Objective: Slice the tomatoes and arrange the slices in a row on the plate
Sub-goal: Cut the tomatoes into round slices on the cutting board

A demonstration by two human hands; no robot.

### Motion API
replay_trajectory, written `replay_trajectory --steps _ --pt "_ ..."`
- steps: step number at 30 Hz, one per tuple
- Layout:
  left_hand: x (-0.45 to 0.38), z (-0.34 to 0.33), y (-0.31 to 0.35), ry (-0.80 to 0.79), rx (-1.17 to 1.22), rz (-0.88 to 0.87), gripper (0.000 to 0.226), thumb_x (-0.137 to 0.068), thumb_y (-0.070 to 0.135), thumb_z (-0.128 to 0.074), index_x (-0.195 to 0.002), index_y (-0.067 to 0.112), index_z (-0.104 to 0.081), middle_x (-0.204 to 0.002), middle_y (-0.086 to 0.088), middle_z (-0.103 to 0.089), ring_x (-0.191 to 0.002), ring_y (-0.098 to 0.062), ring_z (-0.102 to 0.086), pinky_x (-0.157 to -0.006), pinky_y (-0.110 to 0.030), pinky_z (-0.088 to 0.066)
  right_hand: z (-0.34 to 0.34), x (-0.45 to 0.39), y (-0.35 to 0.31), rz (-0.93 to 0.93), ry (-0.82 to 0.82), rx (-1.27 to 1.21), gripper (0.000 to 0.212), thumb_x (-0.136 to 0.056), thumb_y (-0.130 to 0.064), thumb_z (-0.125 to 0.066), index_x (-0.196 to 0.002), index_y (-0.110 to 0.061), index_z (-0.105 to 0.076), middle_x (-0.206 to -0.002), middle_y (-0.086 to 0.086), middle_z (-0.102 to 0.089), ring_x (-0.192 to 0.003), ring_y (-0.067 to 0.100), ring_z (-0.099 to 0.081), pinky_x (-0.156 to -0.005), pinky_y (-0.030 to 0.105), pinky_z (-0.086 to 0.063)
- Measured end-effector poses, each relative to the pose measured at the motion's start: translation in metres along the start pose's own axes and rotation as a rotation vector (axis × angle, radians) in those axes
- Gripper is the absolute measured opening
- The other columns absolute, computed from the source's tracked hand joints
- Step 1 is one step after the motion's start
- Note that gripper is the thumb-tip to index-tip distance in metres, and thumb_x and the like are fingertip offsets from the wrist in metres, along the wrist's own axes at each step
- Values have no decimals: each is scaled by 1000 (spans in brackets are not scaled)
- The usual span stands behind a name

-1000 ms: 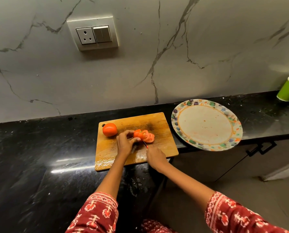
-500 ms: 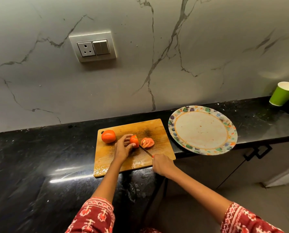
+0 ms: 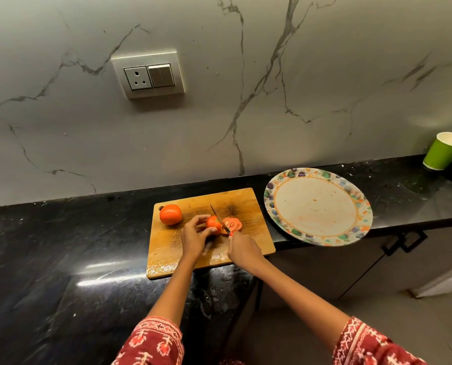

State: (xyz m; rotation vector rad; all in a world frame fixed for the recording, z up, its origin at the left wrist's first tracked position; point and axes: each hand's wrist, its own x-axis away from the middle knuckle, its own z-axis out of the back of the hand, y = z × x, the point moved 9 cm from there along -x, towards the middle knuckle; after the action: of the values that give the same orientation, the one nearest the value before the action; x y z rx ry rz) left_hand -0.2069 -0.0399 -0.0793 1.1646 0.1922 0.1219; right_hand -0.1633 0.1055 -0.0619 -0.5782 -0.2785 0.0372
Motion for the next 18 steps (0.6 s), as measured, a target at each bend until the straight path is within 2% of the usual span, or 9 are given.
replay_trajectory --steps 9,14,18 --pt "-6 1 0 -34 -14 13 30 -74 2 -72 -102 9 -64 -105 -4 -64 -97 -14 -58 -80 -22 -47 -1 -1 -3 22 25 7 35 -102 -23 -28 -119 0 -47 -116 21 -57 -107 38 -54 -74 35 -38" --pt "-8 2 -2 -28 -34 20 29 -74 3 -72 -102 8 -65 -106 -7 -66 -97 -15 -59 -83 -26 -48 -2 -4 -5 16 36 4 35 -102 -23 -28 -119 0 -47 -114 21 -57 -106 37 -55 -71 34 -35" --pt "-6 3 -2 -26 -28 25 29 -73 3 -73 -101 8 -66 -104 -7 -66 -95 -15 -60 -79 -22 -47 -4 -6 -8 17 32 5 34 -102 -23 -28 -118 1 -47 -113 21 -57 -104 36 -55 -69 33 -35"
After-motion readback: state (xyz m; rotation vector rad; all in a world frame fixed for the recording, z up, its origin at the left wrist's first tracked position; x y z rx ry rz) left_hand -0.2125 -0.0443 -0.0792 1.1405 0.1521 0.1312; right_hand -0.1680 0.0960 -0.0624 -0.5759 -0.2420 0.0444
